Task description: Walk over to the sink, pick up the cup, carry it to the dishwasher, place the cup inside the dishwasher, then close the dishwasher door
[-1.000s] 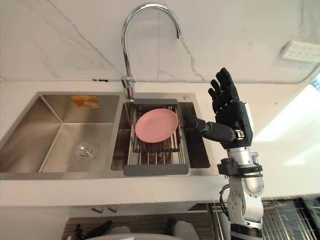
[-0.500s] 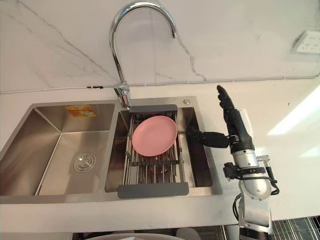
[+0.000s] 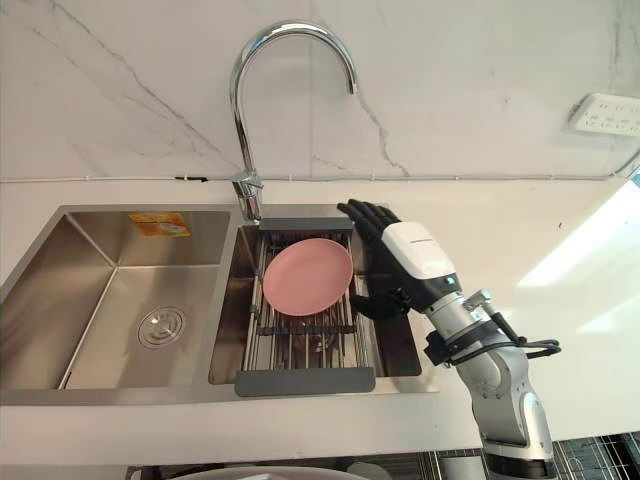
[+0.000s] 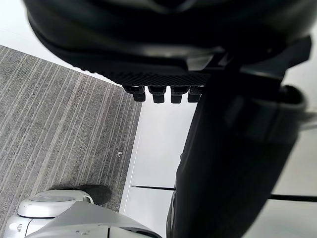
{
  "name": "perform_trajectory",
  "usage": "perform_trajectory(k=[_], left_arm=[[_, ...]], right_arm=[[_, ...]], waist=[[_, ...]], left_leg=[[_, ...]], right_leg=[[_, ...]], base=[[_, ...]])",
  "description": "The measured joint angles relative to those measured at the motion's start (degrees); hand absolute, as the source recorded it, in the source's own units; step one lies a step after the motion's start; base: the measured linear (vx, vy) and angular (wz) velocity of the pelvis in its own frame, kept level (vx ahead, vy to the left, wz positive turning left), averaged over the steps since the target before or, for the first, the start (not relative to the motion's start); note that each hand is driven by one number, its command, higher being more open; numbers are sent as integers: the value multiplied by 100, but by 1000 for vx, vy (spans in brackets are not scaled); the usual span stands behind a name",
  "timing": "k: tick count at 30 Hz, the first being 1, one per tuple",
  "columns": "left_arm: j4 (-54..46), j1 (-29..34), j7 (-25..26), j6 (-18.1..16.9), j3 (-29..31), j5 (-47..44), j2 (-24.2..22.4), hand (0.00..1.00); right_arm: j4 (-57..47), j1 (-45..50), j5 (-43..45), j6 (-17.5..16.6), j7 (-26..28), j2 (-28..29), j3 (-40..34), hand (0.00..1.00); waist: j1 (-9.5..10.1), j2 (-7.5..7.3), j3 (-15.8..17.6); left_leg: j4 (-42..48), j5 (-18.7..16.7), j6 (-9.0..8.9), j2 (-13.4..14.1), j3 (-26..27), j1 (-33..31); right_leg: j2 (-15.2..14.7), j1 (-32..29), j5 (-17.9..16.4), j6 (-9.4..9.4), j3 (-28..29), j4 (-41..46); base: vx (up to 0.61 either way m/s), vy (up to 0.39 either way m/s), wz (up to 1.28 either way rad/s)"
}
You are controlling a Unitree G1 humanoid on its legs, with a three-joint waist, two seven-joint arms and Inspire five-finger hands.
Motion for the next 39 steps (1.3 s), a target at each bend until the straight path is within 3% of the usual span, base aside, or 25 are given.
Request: perform_trajectory(k=[8,16,28,33,39], left_arm=[[7,42,10,14,-5,3,18,100],[3,32,15,20,-112,7,64,100],[-20,-31,13,72,-220,96,108,100],[-20,-48,13,87,-228,96,112,100],[-20,-54,14,87,-236,97,111,100]], right_arm=[[-4,-30,-1095,-108,-175,-133,411,100],[249,-50,-1576,-70,-417,-168,858,100],[810,-75,-2028,271,-586,-168,1386,100],[1011,-211,-2319,449,-980,-158,1570,100],[1233,-310,-2862,503,-1818,-145,1622,100]], waist=[[24,-7,-111],[78,-32,-141],[105,-40,-146],[111,-46,-150],[118,-48,-152]], left_leg=[[-65,4,5,-19,-39,-4],[-129,49,2,-63,-97,-1],[-290,144,31,-132,-215,-1],[-294,151,41,-140,-230,-3],[-300,157,42,-145,-279,-3]], right_leg=[[0,32,17,12,-41,-103],[-9,40,24,23,-101,-127],[-54,49,55,67,-224,-223],[-63,57,62,79,-239,-233],[-61,103,69,86,-291,-282]], base=[[0,2,1],[-16,3,3],[-8,9,5],[-6,1,1],[-24,1,4]])
